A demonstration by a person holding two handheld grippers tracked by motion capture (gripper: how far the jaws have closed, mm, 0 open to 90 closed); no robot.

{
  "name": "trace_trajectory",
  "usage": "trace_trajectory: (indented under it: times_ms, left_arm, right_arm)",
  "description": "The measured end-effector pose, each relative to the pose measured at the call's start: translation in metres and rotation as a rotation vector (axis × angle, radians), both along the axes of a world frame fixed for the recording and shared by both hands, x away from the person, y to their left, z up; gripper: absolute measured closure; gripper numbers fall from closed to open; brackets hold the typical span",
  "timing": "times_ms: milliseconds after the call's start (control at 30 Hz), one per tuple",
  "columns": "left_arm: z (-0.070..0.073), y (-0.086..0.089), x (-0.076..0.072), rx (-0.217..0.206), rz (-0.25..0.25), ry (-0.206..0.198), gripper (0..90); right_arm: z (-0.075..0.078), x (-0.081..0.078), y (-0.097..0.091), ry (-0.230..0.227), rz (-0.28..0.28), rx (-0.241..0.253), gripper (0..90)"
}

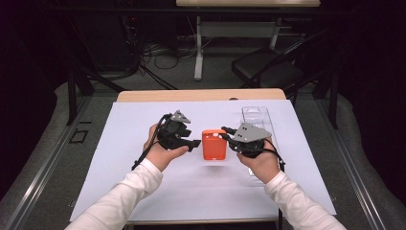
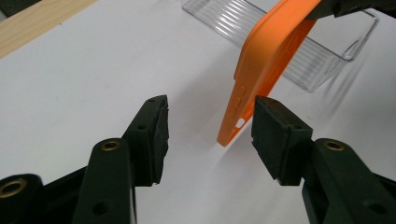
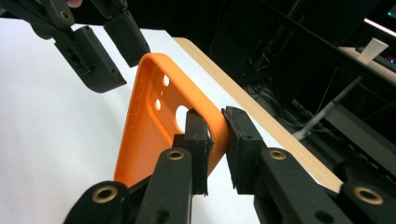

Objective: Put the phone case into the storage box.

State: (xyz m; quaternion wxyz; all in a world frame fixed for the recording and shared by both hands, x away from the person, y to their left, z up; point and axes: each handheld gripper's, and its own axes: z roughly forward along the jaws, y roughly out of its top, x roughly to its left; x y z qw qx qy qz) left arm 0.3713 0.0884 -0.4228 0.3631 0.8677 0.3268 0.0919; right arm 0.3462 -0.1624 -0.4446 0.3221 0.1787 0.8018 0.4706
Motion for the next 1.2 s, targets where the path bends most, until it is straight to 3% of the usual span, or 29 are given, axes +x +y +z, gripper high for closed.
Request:
trace_trajectory:
  times_ms: [200,433,567,700,833,967,1000,1200]
  left_arm:
    - [0.001,0.004,-0.004,-0.01,-0.008,-0.023,46.5]
    - [0.006,0.007,-0.012,-0.006,-0.007,-0.092,46.5]
    - [0.006,0.009,-0.012,-0.034,-0.017,-0.07,46.0]
    - [0.007,0.013,-0.01,-0.083,0.009,-0.039,37.1]
    - [0.008,0.018,-0.009,-0.087,0.022,-0.041,29.4]
    - [0.007,0.021,-0.01,-0.075,0.029,-0.046,29.0]
    - [0.006,0.022,-0.01,-0.072,0.02,-0.032,29.0]
    - [0.005,0.026,-0.011,-0.095,0.015,-0.01,26.7]
  right_arm:
    - [0.004,-0.001,-0.003,-0.025,0.042,0.005,80.1]
    - [0.007,0.0,-0.006,-0.046,0.056,0.021,80.0]
    - [0.007,0.002,-0.009,-0.045,0.066,0.038,79.9]
    - [0.009,0.004,-0.012,-0.04,0.068,0.033,79.9]
    - [0.015,0.004,-0.016,-0.063,0.088,0.041,80.0]
    - [0.021,0.007,-0.021,-0.075,0.085,0.055,80.0]
    - [0.022,0.008,-0.023,-0.075,0.081,0.061,80.0]
    - [0.028,0.012,-0.029,-0.102,0.074,0.06,80.0]
